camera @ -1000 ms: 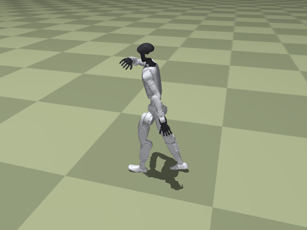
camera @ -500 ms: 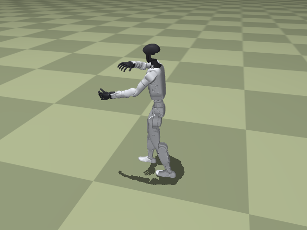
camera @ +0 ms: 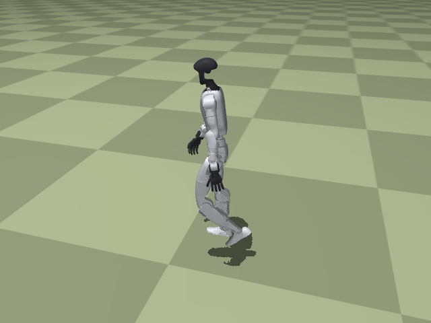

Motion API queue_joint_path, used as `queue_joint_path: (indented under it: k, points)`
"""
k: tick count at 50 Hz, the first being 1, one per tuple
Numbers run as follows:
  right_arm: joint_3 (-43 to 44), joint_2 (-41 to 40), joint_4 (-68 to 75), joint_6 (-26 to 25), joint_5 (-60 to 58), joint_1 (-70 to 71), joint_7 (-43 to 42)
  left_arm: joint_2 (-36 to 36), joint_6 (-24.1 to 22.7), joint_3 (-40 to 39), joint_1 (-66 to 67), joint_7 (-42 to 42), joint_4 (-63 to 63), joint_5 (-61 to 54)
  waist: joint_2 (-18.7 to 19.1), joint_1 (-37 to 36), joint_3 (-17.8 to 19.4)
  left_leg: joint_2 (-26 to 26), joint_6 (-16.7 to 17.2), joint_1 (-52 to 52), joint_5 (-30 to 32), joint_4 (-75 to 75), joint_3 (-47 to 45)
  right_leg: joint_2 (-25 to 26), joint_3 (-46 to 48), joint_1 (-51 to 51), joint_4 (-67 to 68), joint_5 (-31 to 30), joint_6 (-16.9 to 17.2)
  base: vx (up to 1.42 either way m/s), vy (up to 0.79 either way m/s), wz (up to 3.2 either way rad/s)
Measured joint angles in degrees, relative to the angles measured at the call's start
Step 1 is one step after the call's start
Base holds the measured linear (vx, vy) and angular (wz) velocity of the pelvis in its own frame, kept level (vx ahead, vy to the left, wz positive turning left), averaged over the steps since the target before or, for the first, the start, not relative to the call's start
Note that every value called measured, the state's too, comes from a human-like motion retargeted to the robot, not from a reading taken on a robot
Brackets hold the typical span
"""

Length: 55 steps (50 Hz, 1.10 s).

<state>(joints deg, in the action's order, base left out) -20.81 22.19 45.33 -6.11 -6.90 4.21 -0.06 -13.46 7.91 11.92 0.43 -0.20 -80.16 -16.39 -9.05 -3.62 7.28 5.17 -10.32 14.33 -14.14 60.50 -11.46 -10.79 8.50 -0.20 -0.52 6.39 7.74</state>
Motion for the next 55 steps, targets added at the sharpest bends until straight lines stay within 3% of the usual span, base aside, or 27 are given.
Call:
queue_joint_path:
  k: [3,7,12,15,17,23,28,32,35,39,42,45,48,50,52,55]
  points:
    - [-1.58,-3.05,11.65,-1.69,0.29,-0.57,1.09,-0.08,-1.25,1.02,5.32,-0.7,-2.1,-0.35,-1.64,-4.39,1.46,0.25,-0.89,4.23,-3.34,-5.65,-3.45,-0.56,-2.46,0.61,0.75,1.53,0.04,0.5,-0.05,-0.8]
    - [-3.49,-6.2,22.52,-2.73,0.01,-0.96,3.69,-0.2,-2.62,3.34,10.88,-1.94,-0.09,-4.71,-2.18,-9.55,3.67,0.58,1.83,5.48,-0.83,-26.0,-5.87,0.12,-5.6,1.94,0.79,2.49,0.23,0.49,0.02,-0.77]
    - [0.28,-8.32,26.81,-0.22,-1.72,-3.89,2.36,1.22,-3.89,0.73,14.46,-4.18,3.82,-5.86,3.17,-13.15,6.56,-4.25,9.77,-0.71,5.1,-57.61,-13.61,6.35,-7.67,8.77,0.06,3.67,-0.32,0.56,0.1,-0.51]
    - [4.0,-8.95,26.31,1.52,-0.76,-6.82,0.16,3.09,-5.41,-2.35,14.52,-4.47,5.17,-5.26,5.81,-12.05,6.65,-5.96,14.93,-1.86,5.17,-65.5,-21.66,8.95,-7.01,13.05,0.06,4.73,-1.0,0.6,0.15,0.16]
    - [5.95,-9.54,26.04,2.13,1.38,-8.35,-1.08,4.09,-6.24,-3.8,13.11,-4.07,5.78,-6.65,6.21,-10.58,5.83,-6.24,16.51,-1.64,4.3,-65.5,-25.52,9.43,-6.28,14.65,0.58,4.87,-1.55,0.61,0.15,0.39]
    - [9.3,-12.46,27.13,2.52,7.96,-12.88,-2.13,3.41,-7.11,-6.05,4.41,-4.66,5.46,-10.23,7.32,-6.68,1.67,-6.5,16.74,-7.04,4.86,-65.5,-24.6,10.93,-5.37,16.03,10.06,-0.94,-3.06,0.65,0.18,0.4]
    - [6.89,-14.72,27.6,2.62,10.68,-16.25,1.44,-1.38,-6.16,-5.39,-8.6,-5.25,3.27,-6.99,8.75,-4.85,-2.3,-7.65,13.92,-11.42,0.32,-63.77,-18.83,12.38,-6.2,3.12,39.52,-11.93,-2.04,0.6,0.2,0.63]
    - [3.56,-15.03,26.82,2.27,9.98,-16.72,3.42,-5.4,-4.98,-3.6,-21.69,-1.66,4.45,-7.68,9.16,-1.38,-3.13,-6.46,11.95,-12.9,-2.78,-60.62,-12.03,11.78,-6.27,-8.86,57.13,-9.65,-3.46,0.51,0.18,1.33]
    - [1.84,-14.44,26.36,2.14,9.1,-16.68,3.87,-7.39,-4.82,-1.44,-30.93,-0.52,7.73,-10.4,10.03,2.03,-2.45,-5.35,11.6,-14.57,-4.6,-58.38,-6.06,9.37,-4.38,-14.14,59.95,-6.04,-6.51,0.48,0.14,1.77]
    - [0.38,-13.35,26.79,1.9,9.83,-16.5,3.31,-8.77,-5.91,2.49,-40.83,-1.43,14.24,-14.49,11.22,6.74,-1.36,-3.89,11.3,-17.42,-6.45,-56.61,2.36,6.26,-1.52,-16.92,51.08,-2.35,-8.72,0.47,0.08,1.96]
    - [-0.42,-12.71,27.58,1.66,10.96,-16.39,2.6,-9.44,-7.45,5.34,-46.01,-2.15,19.68,-16.89,11.19,9.62,-0.84,-2.35,11.05,-19.91,-7.57,-56.08,8.24,4.68,-0.4,-16.22,36.57,-2.16,-7.82,0.49,0.0,1.84]
    - [-0.91,-12.3,28.54,1.32,11.59,-15.97,2.0,-9.93,-9.75,7.31,-49.17,-2.06,24.96,-18.3,9.14,11.92,-0.27,1.05,10.79,-22.95,-8.75,-55.81,13.79,2.84,-2.38,-12.96,16.03,-7.2,-3.5,0.52,-0.07,1.71]
    - [-0.36,-12.58,29.86,0.61,9.84,-14.81,1.79,-10.4,-12.62,8.64,-50.23,-1.27,29.36,-18.11,5.92,13.02,1.6,4.43,11.28,-27.91,-10.29,-56.03,18.74,0.23,-5.68,-10.07,0.34,-13.75,4.18,0.57,-0.15,1.38]
    - [0.37,-13.29,30.86,0.3,7.71,-14.1,2.19,-10.8,-13.75,9.63,-49.33,-1.7,31.6,-17.18,5.42,12.07,3.01,2.77,13.14,-31.37,-11.66,-56.23,20.21,2.56,-7.39,-9.81,-3.92,-13.9,7.26,0.6,-0.37,0.74]
    - [0.69,-13.62,31.59,0.15,6.19,-13.16,2.46,-10.99,-14.12,10.59,-47.1,-2.46,32.84,-16.39,6.27,10.79,3.72,-0.32,14.98,-33.59,-12.7,-56.05,20.95,6.69,-10.27,-10.28,-4.2,-11.74,7.26,0.61,-0.42,0.56]
    - [0.74,-13.33,33.21,-0.16,4.63,-10.55,2.49,-10.55,-13.96,12.0,-42.16,-2.87,33.28,-15.26,6.97,9.64,4.0,-1.51,14.97,-35.59,-12.57,-55.39,23.62,8.71,-14.8,-8.7,-4.23,-12.86,7.26,0.6,-0.22,0.75]
